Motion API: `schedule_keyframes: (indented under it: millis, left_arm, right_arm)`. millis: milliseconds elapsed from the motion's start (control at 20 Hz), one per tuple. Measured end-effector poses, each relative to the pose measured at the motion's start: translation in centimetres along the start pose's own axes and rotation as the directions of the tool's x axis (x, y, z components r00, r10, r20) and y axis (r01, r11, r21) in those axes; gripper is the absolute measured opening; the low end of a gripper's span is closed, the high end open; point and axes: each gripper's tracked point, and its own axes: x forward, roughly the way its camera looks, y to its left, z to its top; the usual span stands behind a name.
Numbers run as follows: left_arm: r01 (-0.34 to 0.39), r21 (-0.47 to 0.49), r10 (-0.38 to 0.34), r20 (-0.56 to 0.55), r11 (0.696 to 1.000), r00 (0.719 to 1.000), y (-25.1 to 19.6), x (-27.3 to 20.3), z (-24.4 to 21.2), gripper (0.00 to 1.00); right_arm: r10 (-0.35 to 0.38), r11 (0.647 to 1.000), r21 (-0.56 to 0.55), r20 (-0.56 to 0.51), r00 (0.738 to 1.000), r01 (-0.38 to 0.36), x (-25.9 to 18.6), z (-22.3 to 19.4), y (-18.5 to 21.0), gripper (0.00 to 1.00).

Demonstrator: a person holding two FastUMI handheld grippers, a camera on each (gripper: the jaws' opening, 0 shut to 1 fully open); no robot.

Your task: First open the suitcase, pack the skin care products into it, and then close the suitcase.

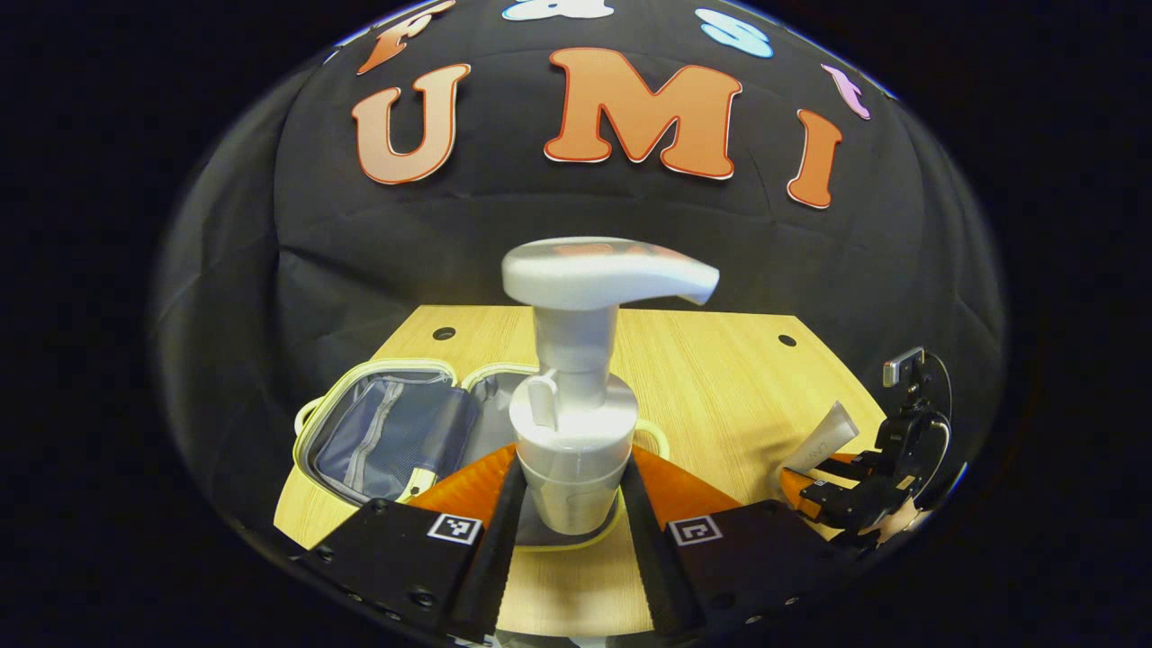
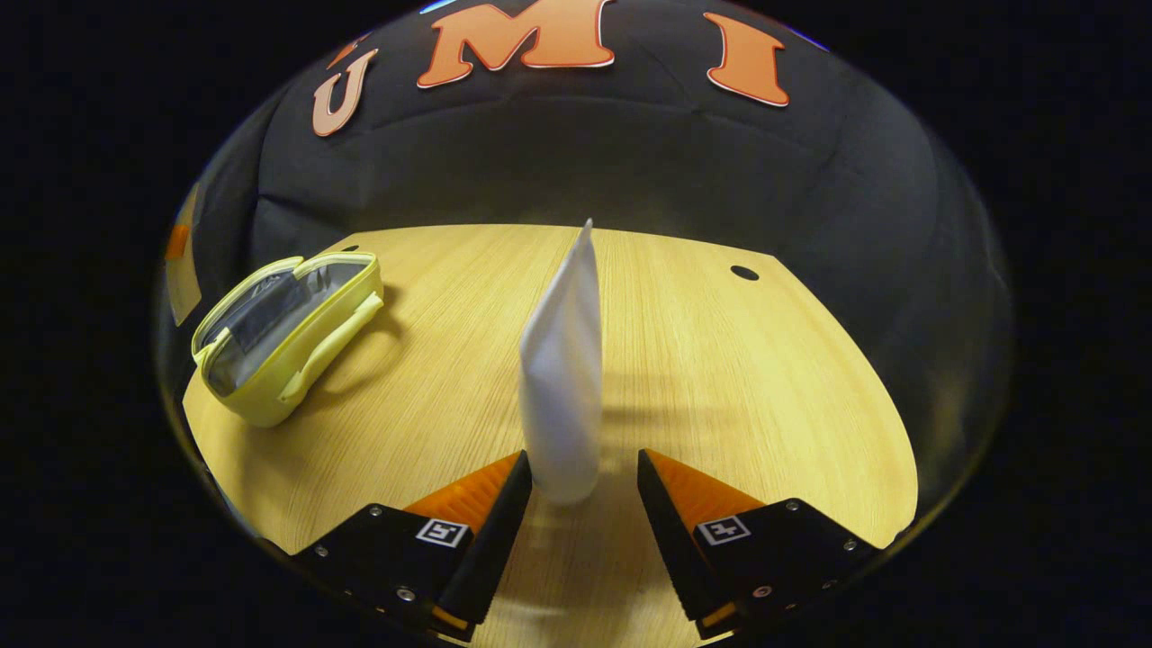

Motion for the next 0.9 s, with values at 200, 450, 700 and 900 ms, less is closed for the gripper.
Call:
schedule_keyframes:
  millis: [200, 450, 700, 900]
  left_arm:
    - [0.047, 0.002, -0.047, -0.021, 0.999, 0.999, -0.1, 0.0, -0.4, 0.61]
    - [0.133, 0.02, -0.132, -0.065, 0.991, 0.989, 2.2, 1.0, 0.6, 0.61]
    - [0.242, 0.056, -0.227, -0.196, 0.969, 0.954, 5.5, 2.4, 1.4, 0.61]
    - [0.361, 0.004, -0.338, -0.342, 0.933, 0.877, 5.9, 3.7, 0.6, 0.61]
  right_arm:
    - [-0.004, 1.0, -0.012, -0.002, 1.0, 0.004, 0.3, 0.2, 0.3, 0.49]
    - [-0.046, 0.993, 0.103, -0.047, 0.998, 0.051, -2.1, 1.0, 0.1, 0.41]
    - [-0.049, 0.981, 0.184, -0.051, 0.998, 0.057, -5.9, 4.1, 2.3, 0.4]
    - [-0.001, 0.966, 0.259, -0.071, 0.997, 0.019, -7.5, 5.5, 5.4, 0.4]
